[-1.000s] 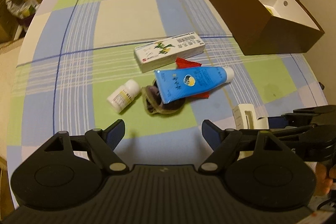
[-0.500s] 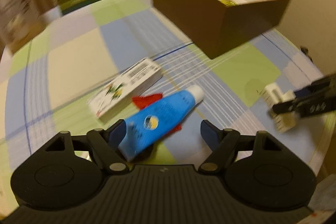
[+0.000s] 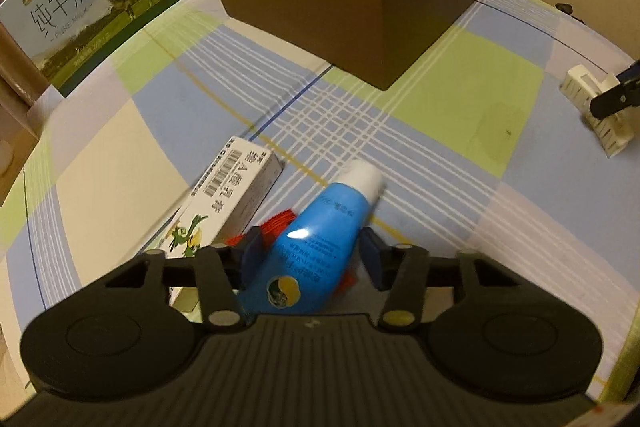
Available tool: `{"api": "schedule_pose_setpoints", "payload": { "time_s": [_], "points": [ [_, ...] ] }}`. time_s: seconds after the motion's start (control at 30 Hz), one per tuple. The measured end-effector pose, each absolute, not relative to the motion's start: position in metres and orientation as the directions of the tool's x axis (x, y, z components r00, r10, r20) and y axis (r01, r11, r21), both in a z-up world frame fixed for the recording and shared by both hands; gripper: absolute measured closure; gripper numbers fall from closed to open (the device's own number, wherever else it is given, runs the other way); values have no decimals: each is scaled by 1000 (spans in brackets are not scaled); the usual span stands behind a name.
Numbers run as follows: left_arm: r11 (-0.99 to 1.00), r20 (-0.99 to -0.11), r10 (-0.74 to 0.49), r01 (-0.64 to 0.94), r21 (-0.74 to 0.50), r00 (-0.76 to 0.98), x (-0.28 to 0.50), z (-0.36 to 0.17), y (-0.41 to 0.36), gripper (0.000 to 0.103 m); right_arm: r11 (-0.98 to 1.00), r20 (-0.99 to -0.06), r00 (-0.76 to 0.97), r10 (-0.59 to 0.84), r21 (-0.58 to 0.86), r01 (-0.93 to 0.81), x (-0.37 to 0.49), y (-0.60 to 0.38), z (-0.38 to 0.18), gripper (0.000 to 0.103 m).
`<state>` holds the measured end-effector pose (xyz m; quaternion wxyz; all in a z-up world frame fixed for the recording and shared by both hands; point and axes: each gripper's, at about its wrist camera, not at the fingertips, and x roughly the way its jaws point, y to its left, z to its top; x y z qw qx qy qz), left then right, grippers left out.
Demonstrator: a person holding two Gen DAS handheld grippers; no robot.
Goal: Organize objects
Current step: 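Grasp the white plastic clip with the right gripper while the left gripper grasps the blue tube, then lift and carry the clip and blue tube over the brown box with both grippers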
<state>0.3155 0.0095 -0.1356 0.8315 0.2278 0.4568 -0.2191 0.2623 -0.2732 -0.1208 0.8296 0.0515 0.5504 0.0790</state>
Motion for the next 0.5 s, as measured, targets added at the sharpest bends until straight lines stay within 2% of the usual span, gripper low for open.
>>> {"api": "schedule_pose_setpoints", "payload": {
  "time_s": [0.17,0.27,0.4,0.5],
  "points": [
    [813,-871,-144,558,167,470,311,-135,-11,68,985,-906,386,174,158,-74,263,-281,-119,61],
    [843,-879,-153,524,122,451,309,-134,-27,83,986,-906,389,166,143,-89,264,-279,-120,62],
    [895,-878,-129,436,98,461,309,-135,-40,82,984,-904,391,173,141,-108,264,-278,-120,62],
    [907,-885,-120,413,86,449,310,-138,-37,76,982,-902,393,182,146,-120,262,-280,-120,62]
  ]
}}
